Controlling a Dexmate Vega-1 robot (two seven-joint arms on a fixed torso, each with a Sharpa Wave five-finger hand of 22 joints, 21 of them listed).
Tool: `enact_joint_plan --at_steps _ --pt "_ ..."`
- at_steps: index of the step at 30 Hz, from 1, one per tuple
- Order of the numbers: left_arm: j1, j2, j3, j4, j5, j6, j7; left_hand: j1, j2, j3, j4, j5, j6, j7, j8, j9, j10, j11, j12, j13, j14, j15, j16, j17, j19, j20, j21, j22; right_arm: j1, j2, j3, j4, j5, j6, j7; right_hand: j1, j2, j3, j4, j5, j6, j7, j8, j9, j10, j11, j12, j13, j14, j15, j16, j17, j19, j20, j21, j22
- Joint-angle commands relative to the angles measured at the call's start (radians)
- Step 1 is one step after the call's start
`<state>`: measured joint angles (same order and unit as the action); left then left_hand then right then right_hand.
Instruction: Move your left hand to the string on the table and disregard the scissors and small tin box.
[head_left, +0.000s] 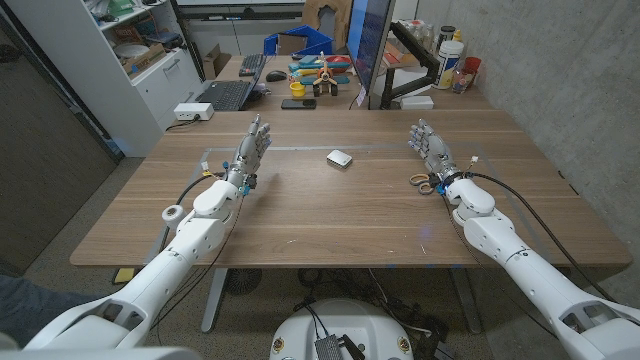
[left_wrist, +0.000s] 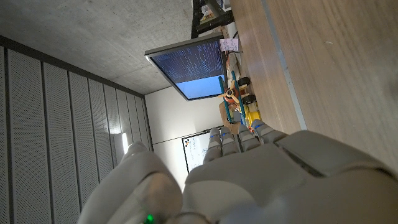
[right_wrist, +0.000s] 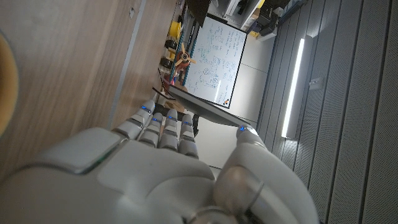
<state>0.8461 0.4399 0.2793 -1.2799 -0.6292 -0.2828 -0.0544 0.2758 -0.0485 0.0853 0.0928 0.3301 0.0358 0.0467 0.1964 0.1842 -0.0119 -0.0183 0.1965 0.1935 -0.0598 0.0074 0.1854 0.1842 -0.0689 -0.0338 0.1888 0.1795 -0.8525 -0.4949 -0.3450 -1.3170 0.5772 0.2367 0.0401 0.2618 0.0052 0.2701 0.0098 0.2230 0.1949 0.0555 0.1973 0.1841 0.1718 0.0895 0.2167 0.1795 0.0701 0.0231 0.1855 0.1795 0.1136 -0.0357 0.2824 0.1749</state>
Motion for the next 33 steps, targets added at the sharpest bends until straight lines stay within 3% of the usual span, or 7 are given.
enact_joint_plan --at_steps 1,6,15,33 --pt "0.035 -0.196 -0.247 -0.018 0.277 0.124 -0.19 0.012 0.002 -0.001 0.008 0.009 0.005 0.006 0.004 0.002 -0.006 0.001 0.009 0.001 -0.007 -0.002 0.005 0.002 -0.011 0.001 0.006 0.001 -0.053 0.206 0.26 -0.042 -0.195 -0.091 0.112 0.008 -0.001 0.007 0.001 0.006 0.008 0.002 0.006 0.005 0.011 -0.004 0.005 0.005 0.008 -0.003 0.007 0.002 0.009 -0.018 0.005 0.004" --pt "0.058 -0.273 -0.336 -0.049 0.337 0.144 -0.251 0.014 0.005 -0.001 0.008 0.012 0.014 0.006 0.007 0.002 0.0 -0.001 0.011 0.001 0.001 -0.003 0.008 0.002 -0.01 0.003 0.007 0.001 -0.053 0.269 0.325 -0.035 -0.259 -0.106 0.165 0.007 -0.001 0.007 0.0 0.005 0.008 0.002 0.006 0.005 0.013 -0.002 0.005 0.005 0.009 -0.003 0.007 0.003 0.008 -0.018 0.003 0.004" --pt "0.103 -0.357 -0.434 -0.136 0.431 0.184 -0.308 0.016 0.008 -0.002 0.008 0.014 0.018 0.005 0.008 0.003 0.007 0.0 0.013 0.001 0.005 -0.003 0.009 0.002 -0.01 0.008 0.008 0.002 -0.048 0.34 0.403 -0.023 -0.339 -0.126 0.229 0.007 0.001 0.006 0.0 0.005 0.011 0.001 0.006 0.005 0.016 -0.002 0.006 0.005 0.011 -0.002 0.007 0.003 0.008 -0.017 -0.001 0.005" --pt "0.143 -0.43 -0.527 -0.241 0.527 0.227 -0.367 0.02 0.016 -0.004 0.008 0.019 0.019 0.005 0.007 0.003 0.005 -0.001 0.012 0.001 0.002 -0.002 0.007 0.002 -0.023 0.025 0.005 0.002 -0.033 0.405 0.481 0.007 -0.411 -0.132 0.288 0.006 0.005 0.006 -0.002 0.005 0.012 -0.002 0.005 0.005 0.02 -0.001 0.005 0.005 0.015 0.0 0.006 0.003 0.008 -0.013 -0.007 0.005"
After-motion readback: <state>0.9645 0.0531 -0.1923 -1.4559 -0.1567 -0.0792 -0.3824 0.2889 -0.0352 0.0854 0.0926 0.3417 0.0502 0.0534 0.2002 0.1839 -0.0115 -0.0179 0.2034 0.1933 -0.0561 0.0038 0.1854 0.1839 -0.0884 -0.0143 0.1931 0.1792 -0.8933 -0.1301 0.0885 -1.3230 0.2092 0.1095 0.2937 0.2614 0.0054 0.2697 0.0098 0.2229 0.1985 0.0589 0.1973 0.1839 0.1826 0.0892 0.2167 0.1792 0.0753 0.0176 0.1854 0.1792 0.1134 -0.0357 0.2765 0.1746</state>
